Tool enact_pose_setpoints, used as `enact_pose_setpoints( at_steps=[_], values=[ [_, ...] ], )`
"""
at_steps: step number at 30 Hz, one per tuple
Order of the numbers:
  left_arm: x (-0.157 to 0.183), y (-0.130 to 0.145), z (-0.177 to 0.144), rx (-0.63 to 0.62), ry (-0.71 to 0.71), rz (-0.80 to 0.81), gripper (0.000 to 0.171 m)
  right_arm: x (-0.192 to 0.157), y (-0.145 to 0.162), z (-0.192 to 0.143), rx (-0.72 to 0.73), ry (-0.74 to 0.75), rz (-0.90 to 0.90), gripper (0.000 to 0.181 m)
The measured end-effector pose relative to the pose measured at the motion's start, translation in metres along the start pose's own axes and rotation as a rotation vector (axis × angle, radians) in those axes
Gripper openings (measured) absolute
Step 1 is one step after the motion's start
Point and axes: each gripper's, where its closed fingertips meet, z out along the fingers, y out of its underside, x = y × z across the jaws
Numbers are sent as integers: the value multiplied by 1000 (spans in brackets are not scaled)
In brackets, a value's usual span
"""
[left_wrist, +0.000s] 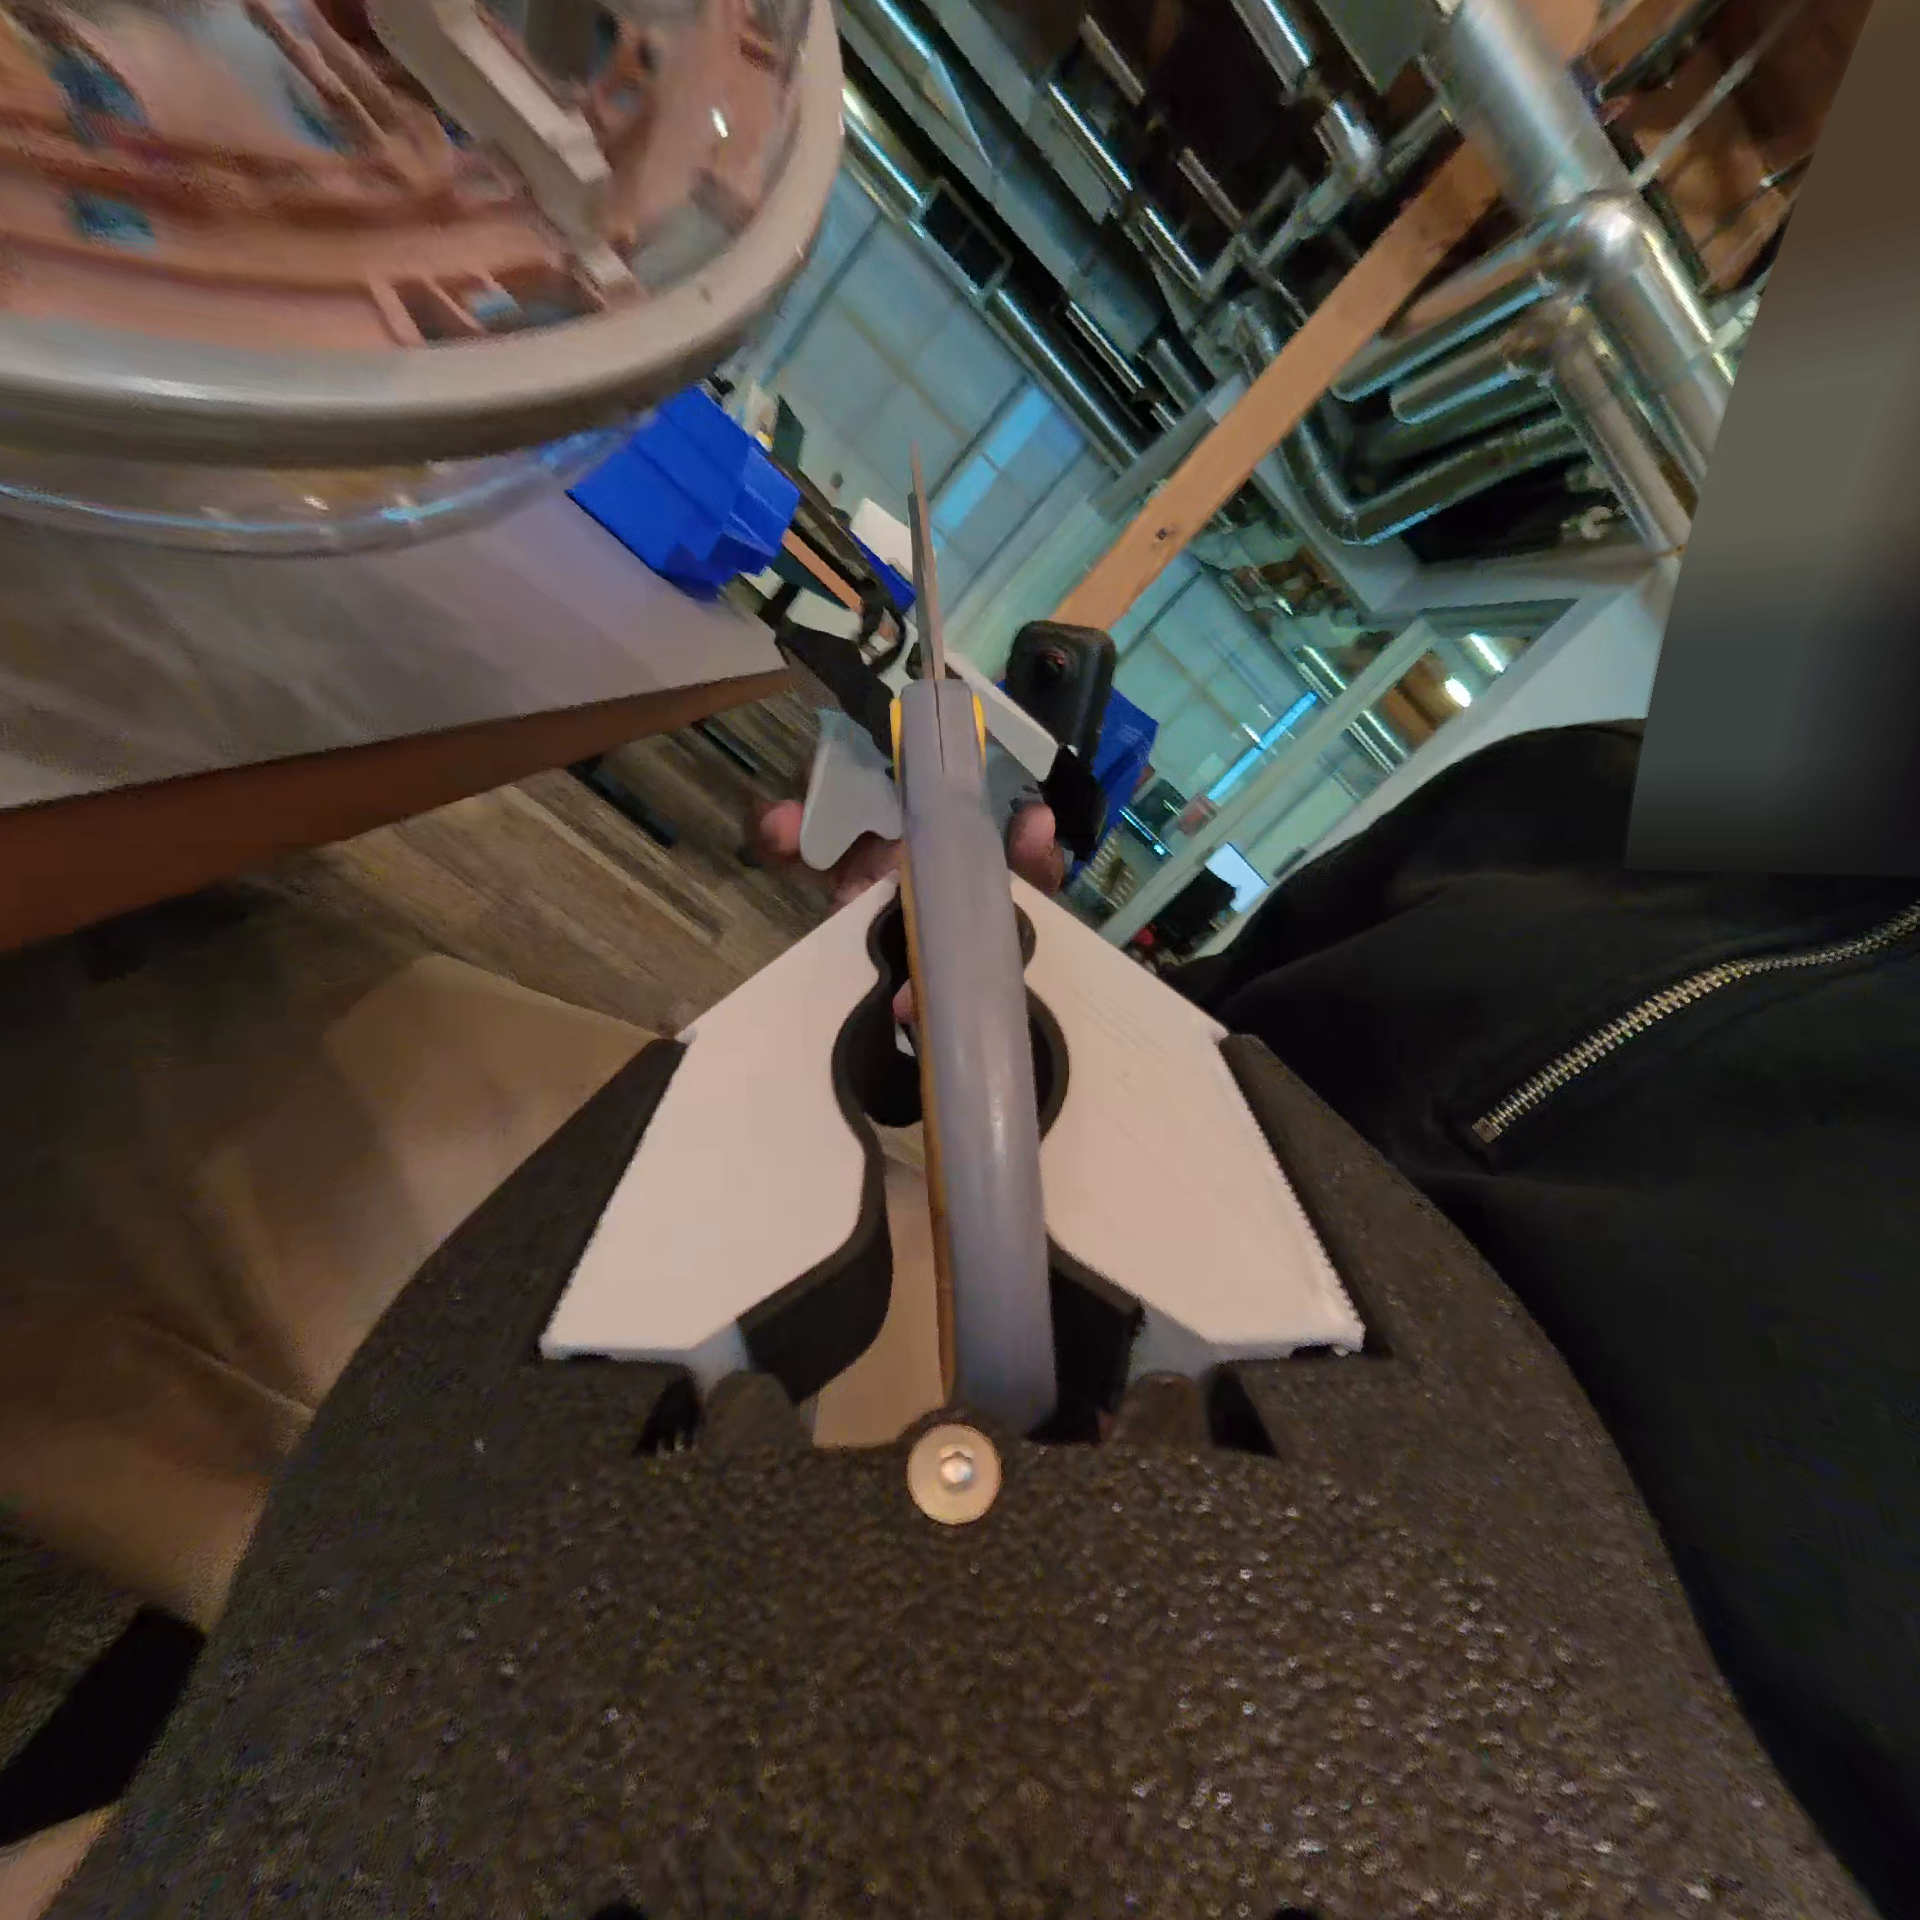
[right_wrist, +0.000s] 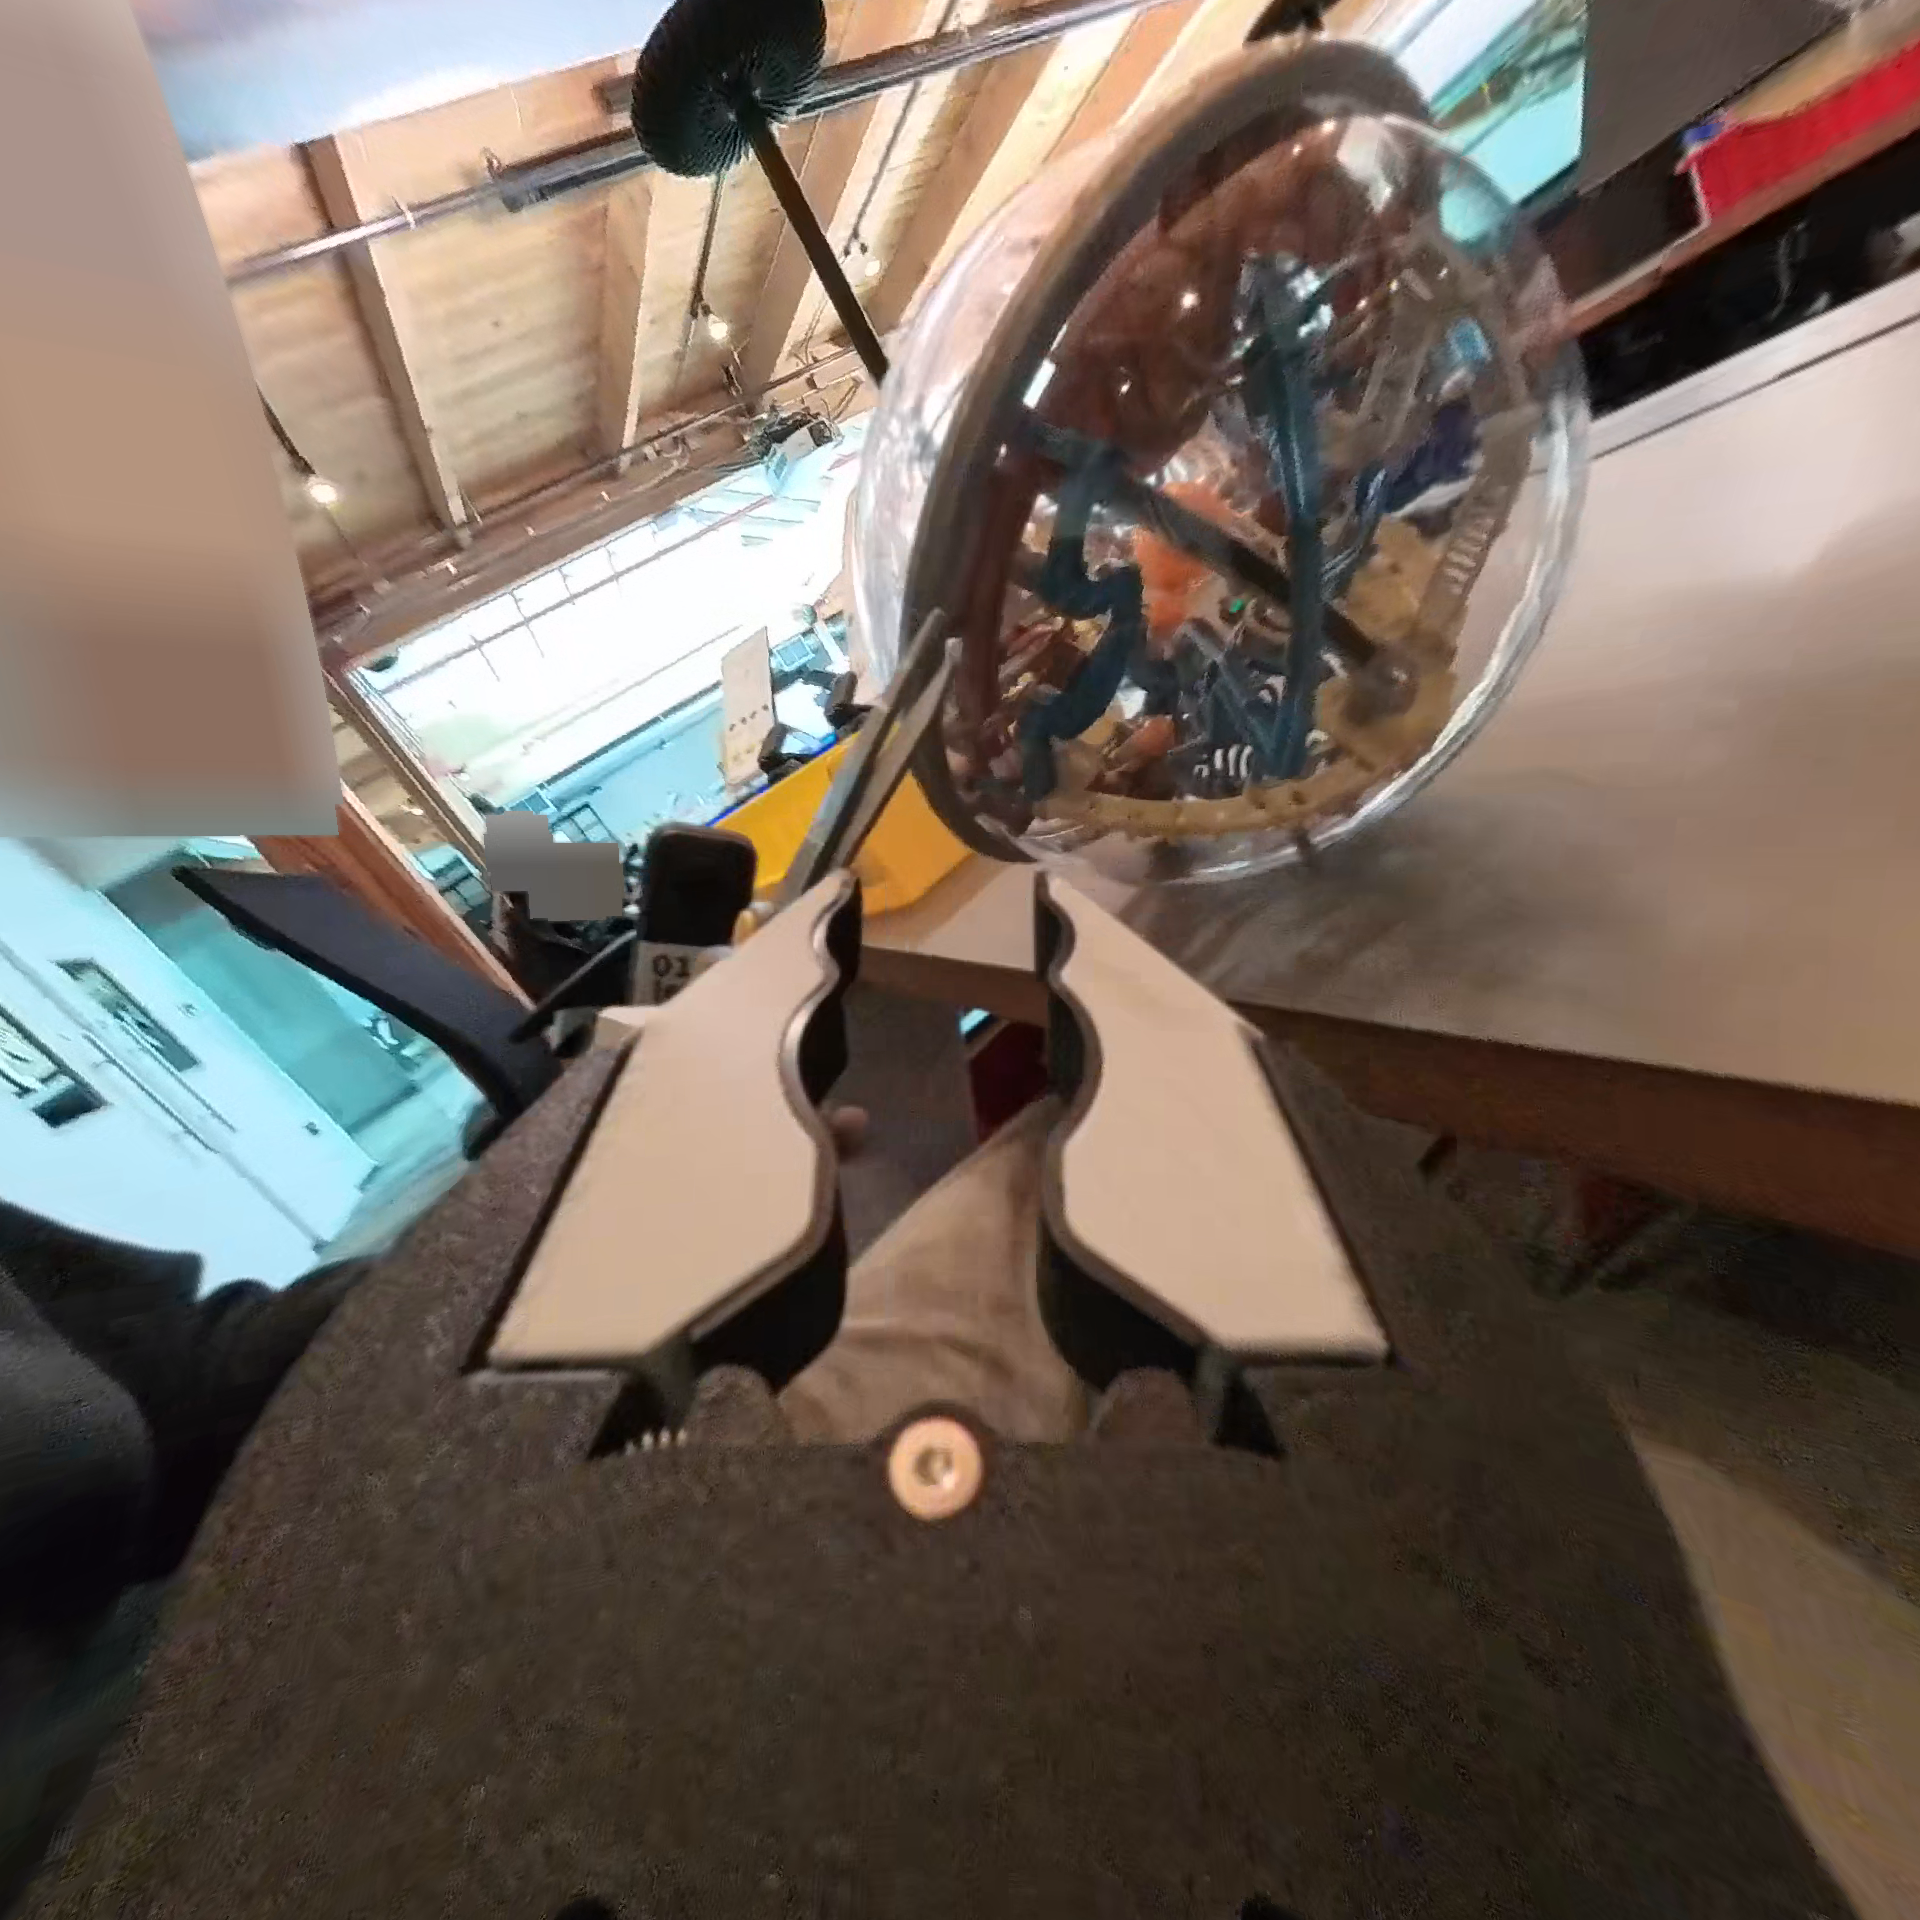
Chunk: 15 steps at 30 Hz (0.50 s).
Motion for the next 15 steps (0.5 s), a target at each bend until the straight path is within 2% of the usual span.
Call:
enact_pose_setpoints(
  at_steps=[2,3,9,12,15],
  values=[
    [-2,12,14,-52,9,-11,11,-6,3,-3,-2,-31,55,24],
    [-3,19,21,-86,11,-13,11,-10,2,-6,-6,-55,62,12],
    [-10,60,47,-281,21,-20,14,-8,-10,-25,-6,-157,211,3],
    [-15,83,52,-425,-17,117,24,-13,-8,-34,-41,-231,277,2],
    [-14,89,54,-473,-34,285,28,-24,12,-40,-192,-308,258,2]
  ],
)
